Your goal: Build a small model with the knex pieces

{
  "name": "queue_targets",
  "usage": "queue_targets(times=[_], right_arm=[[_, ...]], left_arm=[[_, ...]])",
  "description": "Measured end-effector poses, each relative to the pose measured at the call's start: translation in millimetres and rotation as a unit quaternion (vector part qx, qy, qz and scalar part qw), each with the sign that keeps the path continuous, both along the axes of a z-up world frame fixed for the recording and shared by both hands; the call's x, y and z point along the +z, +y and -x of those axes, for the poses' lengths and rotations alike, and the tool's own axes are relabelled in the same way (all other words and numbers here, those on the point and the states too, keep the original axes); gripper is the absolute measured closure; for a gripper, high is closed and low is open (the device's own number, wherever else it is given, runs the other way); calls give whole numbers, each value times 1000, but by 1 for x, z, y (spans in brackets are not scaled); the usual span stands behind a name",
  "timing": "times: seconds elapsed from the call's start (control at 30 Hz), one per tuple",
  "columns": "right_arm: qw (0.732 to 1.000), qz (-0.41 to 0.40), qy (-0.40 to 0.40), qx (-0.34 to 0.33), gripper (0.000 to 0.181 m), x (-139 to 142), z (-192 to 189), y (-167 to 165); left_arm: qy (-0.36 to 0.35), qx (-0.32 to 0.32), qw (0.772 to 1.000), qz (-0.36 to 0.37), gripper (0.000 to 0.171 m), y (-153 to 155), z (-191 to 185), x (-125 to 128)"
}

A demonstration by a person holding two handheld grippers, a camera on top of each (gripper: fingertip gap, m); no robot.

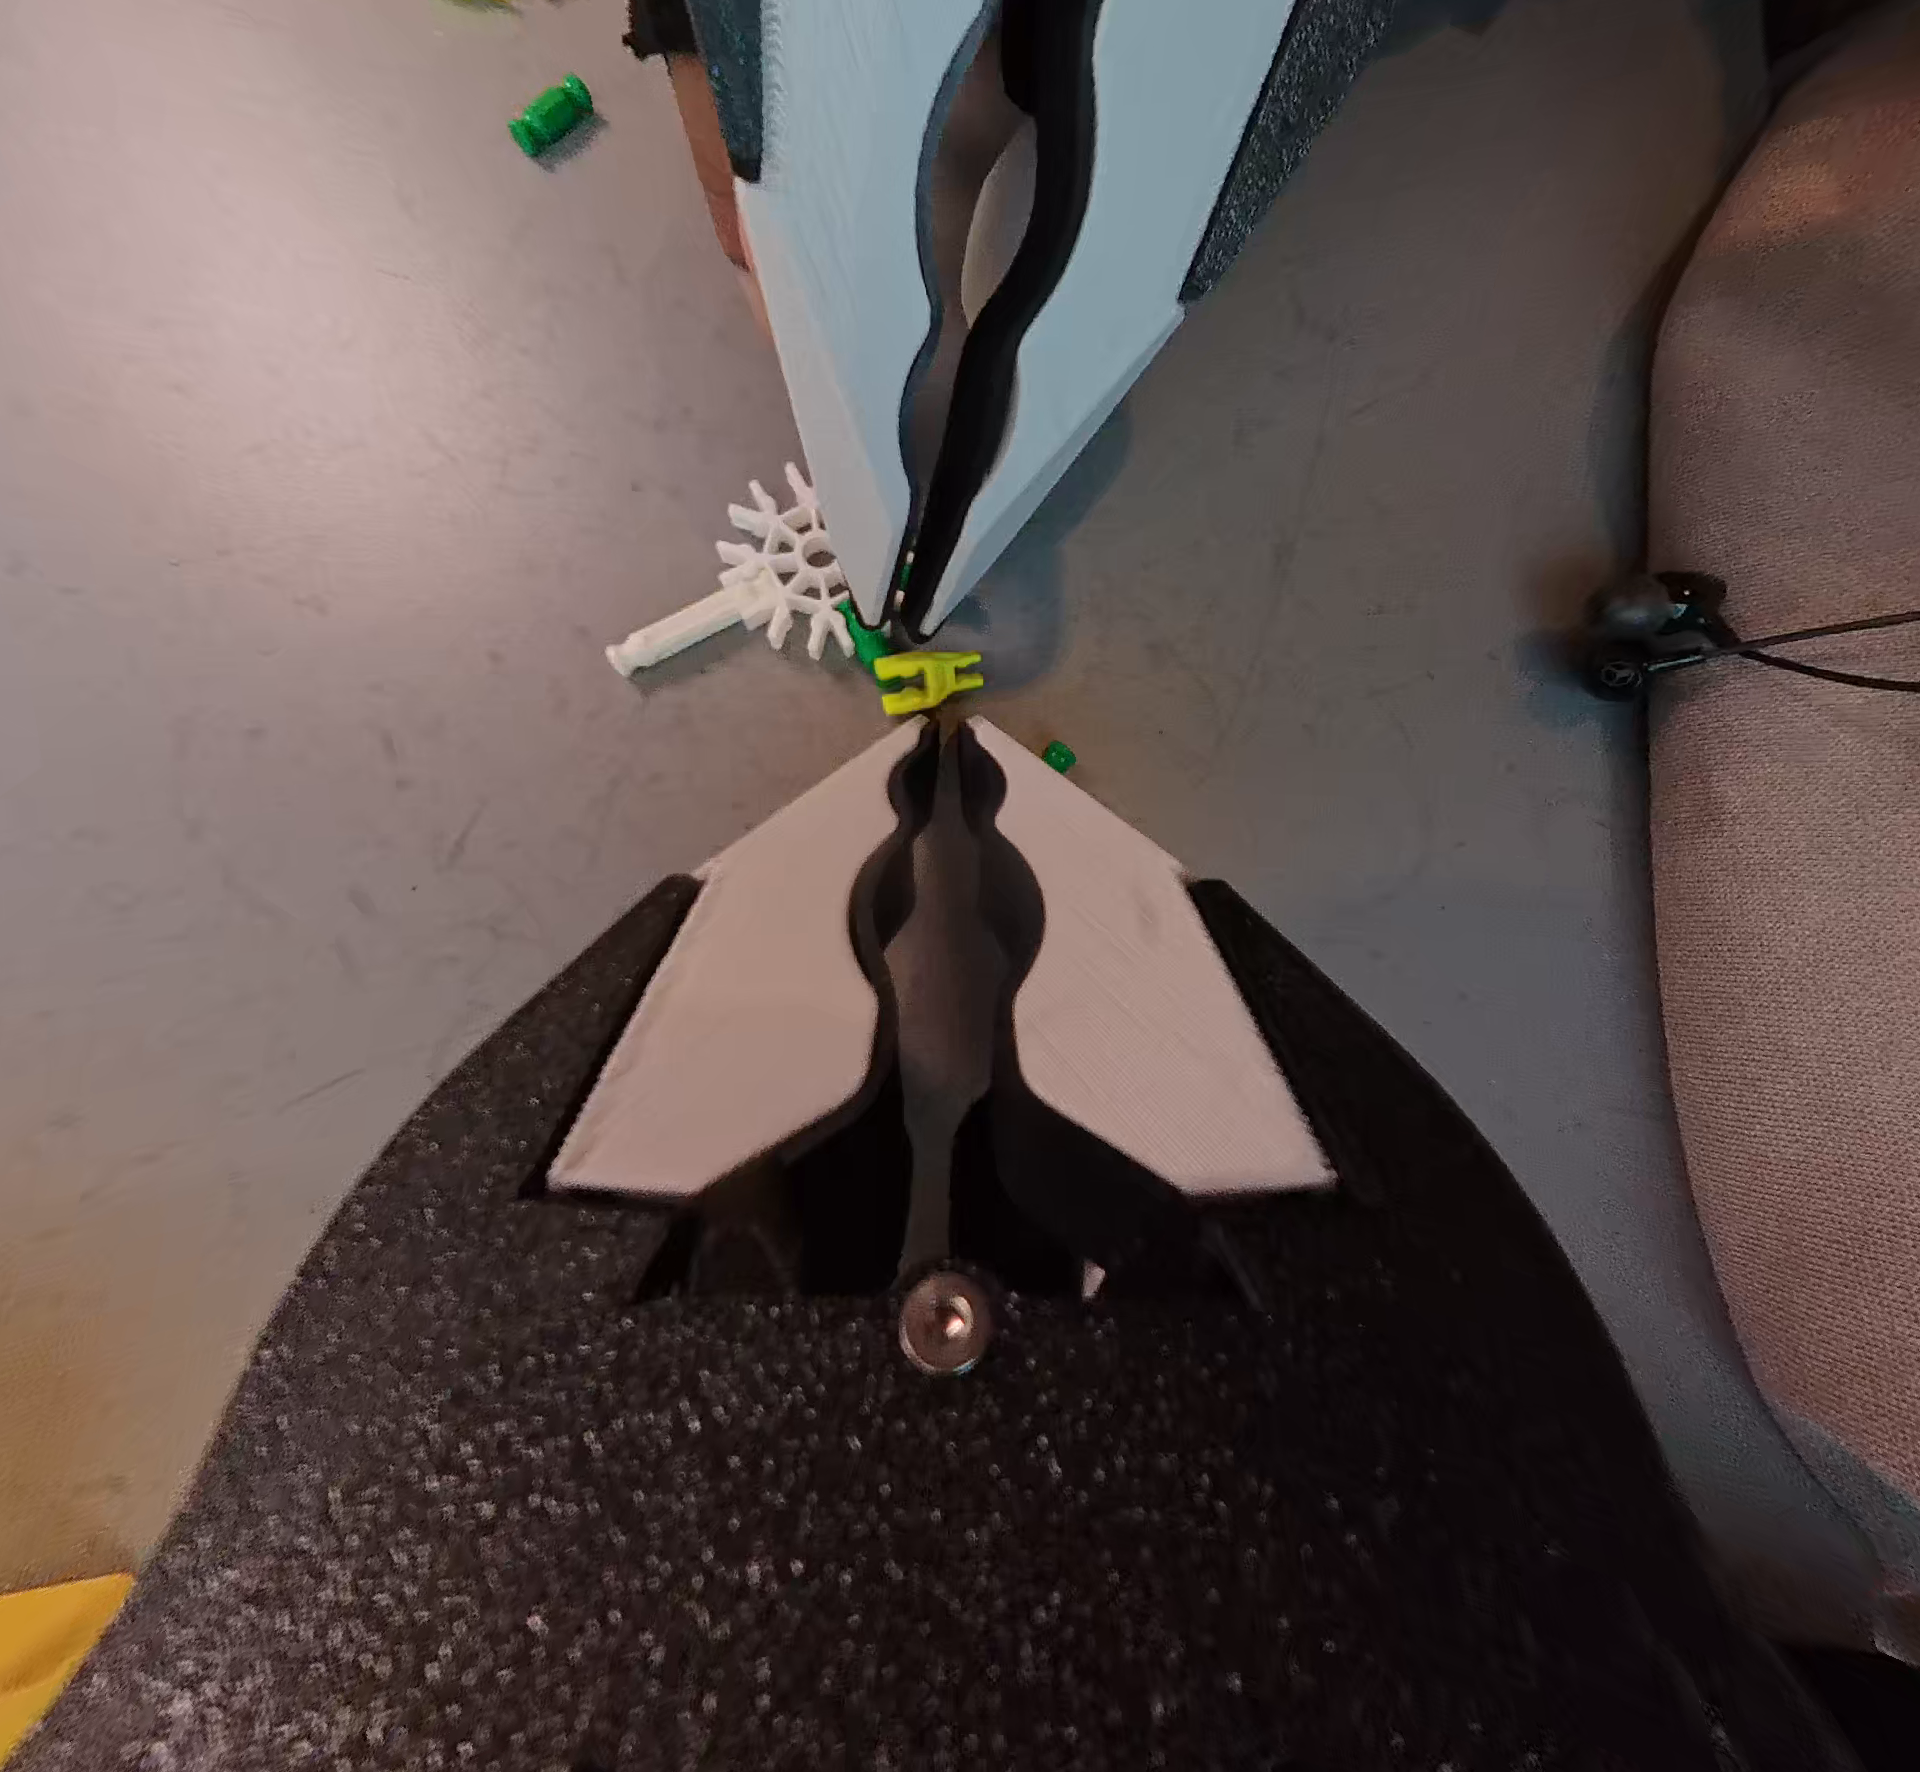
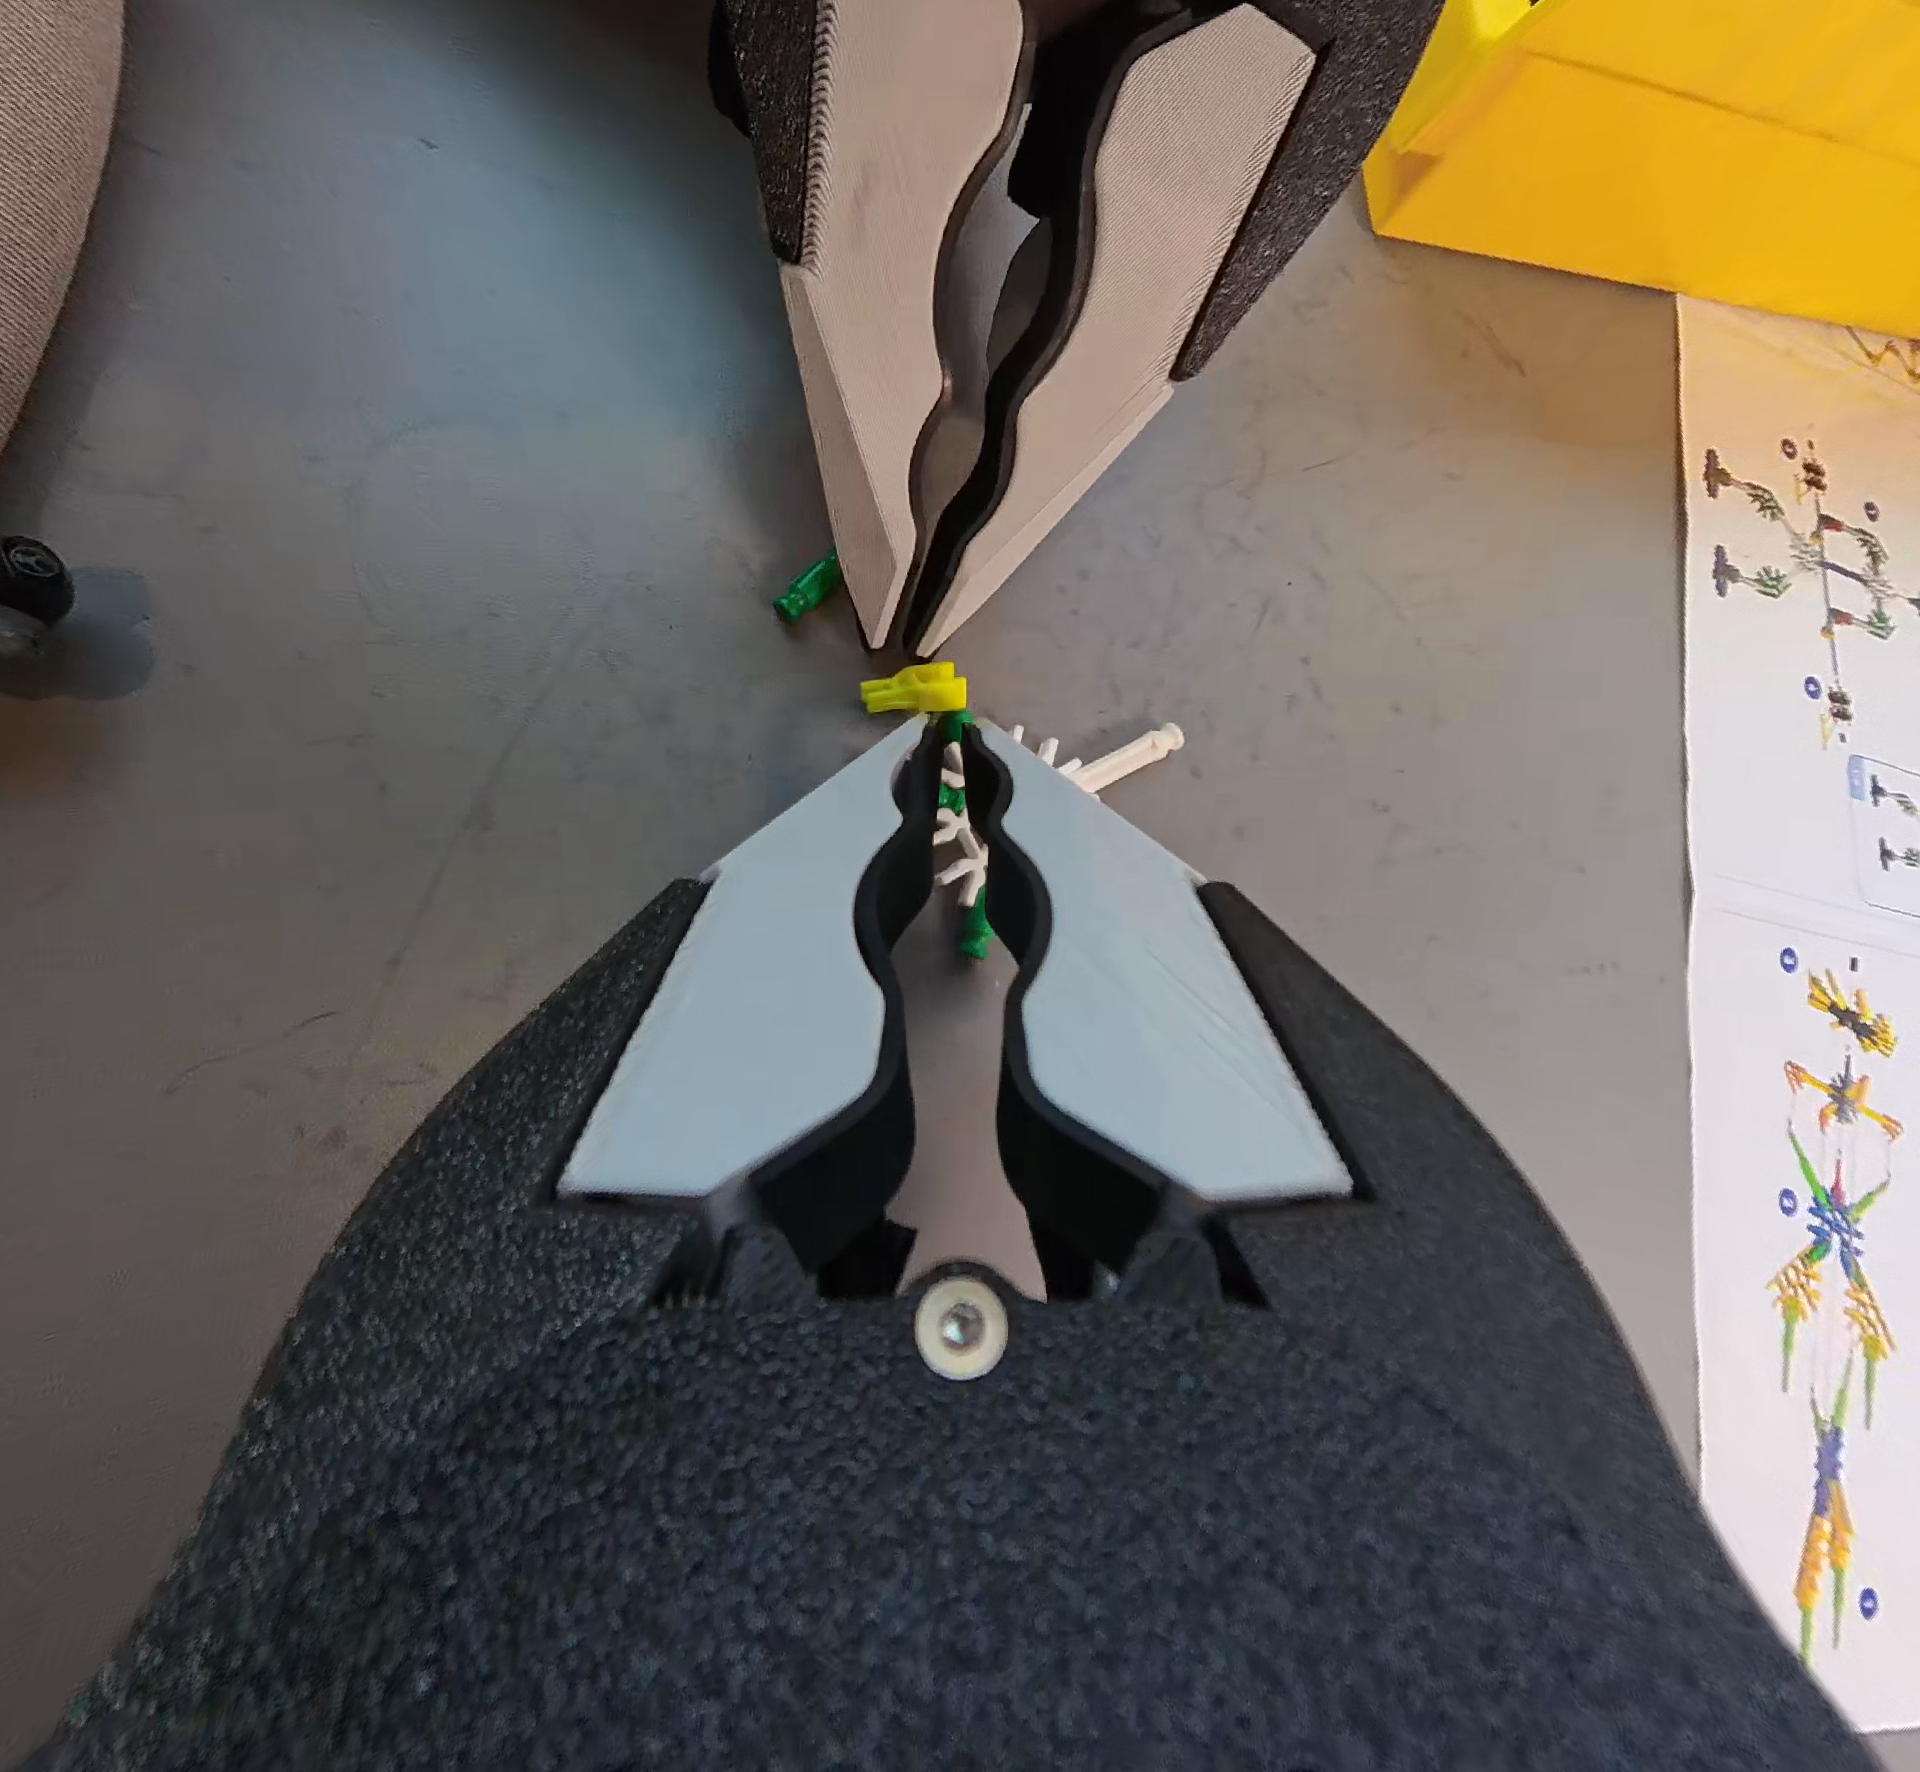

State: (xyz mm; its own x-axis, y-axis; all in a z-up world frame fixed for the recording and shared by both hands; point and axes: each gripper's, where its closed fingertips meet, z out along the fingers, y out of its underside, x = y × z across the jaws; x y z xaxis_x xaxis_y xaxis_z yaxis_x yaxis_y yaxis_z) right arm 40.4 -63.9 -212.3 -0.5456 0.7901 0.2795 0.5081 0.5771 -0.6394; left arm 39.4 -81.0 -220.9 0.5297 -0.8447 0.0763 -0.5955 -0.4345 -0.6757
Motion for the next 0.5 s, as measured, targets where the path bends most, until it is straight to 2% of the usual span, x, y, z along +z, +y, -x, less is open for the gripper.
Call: queue_targets(times=[0.33, 0.5], right_arm=[[1000, 25, 5, 7, 178, 9, -5, -3], [1000, 16, -14, 9, 168, 0, -6, -6]], left_arm=[[-13, 13, 1000, -1, 165, 2, 4, 6], [-7, 16, 1000, 12, 160, 1, 1, 1]])
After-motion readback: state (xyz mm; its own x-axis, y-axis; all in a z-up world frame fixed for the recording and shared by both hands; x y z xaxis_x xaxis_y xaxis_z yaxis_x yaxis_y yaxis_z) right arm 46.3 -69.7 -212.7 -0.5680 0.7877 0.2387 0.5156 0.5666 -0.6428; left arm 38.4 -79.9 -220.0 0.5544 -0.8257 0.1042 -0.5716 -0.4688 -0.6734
